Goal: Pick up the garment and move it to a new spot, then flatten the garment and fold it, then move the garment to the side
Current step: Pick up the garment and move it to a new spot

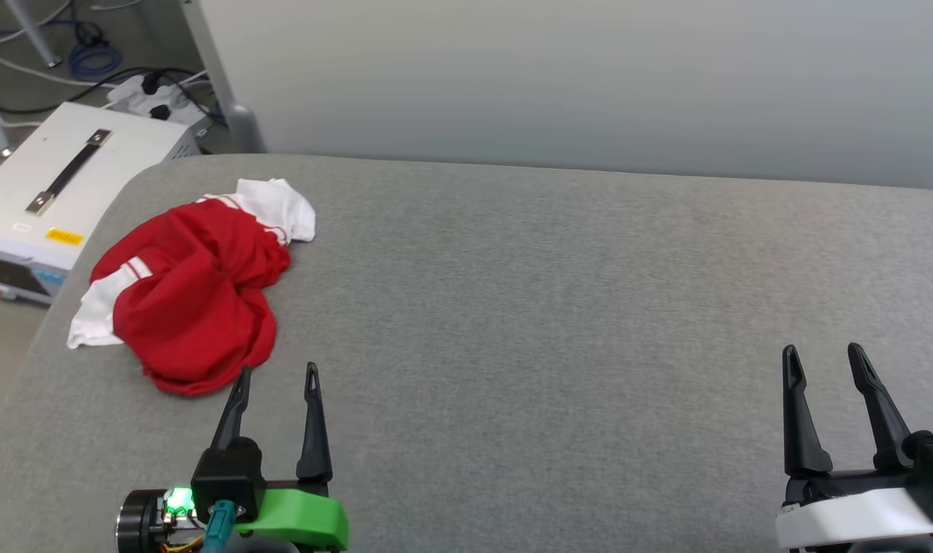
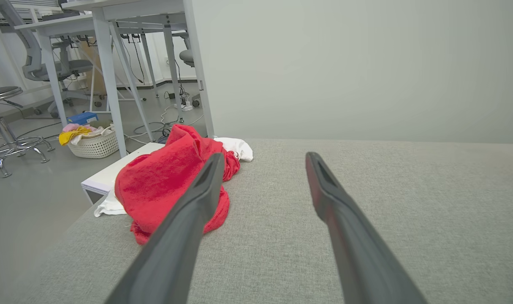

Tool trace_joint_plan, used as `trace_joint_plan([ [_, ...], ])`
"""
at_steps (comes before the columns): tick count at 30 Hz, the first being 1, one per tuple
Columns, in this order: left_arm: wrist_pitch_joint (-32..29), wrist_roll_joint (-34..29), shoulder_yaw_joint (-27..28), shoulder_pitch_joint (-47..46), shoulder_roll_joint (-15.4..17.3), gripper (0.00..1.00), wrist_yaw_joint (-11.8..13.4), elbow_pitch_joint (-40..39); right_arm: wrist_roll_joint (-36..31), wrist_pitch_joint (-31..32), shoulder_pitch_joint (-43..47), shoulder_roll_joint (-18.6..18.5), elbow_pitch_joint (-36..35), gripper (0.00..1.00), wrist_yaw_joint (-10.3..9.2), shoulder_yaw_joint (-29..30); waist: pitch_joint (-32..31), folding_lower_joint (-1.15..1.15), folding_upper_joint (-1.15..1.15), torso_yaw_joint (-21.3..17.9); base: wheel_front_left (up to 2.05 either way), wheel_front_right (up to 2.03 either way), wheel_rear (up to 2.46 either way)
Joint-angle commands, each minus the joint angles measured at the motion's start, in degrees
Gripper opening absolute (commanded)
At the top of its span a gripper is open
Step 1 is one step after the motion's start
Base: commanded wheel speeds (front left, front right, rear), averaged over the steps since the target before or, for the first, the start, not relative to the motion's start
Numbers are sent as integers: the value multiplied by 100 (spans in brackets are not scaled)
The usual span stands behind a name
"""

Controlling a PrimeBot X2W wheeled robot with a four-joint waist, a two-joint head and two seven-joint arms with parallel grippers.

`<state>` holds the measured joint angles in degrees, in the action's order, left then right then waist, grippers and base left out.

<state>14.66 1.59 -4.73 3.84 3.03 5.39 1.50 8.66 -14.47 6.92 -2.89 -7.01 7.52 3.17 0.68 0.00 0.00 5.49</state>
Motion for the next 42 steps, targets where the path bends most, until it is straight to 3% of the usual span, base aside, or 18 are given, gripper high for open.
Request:
trace_joint_plan([
  [1,34,25,25,-100,-15,100,33,7,-35,-52,-21,2,-34,100,-3,5,87,0,0,260,0,0,0],
  [27,34,357,351,-147,-15,100,136,69,-169,-52,-131,2,-111,100,-3,-255,257,0,0,2141,0,0,0],
  [42,34,483,404,-109,-15,100,168,153,-200,-52,-139,2,-98,100,-3,-319,278,0,0,2339,0,0,0],
])
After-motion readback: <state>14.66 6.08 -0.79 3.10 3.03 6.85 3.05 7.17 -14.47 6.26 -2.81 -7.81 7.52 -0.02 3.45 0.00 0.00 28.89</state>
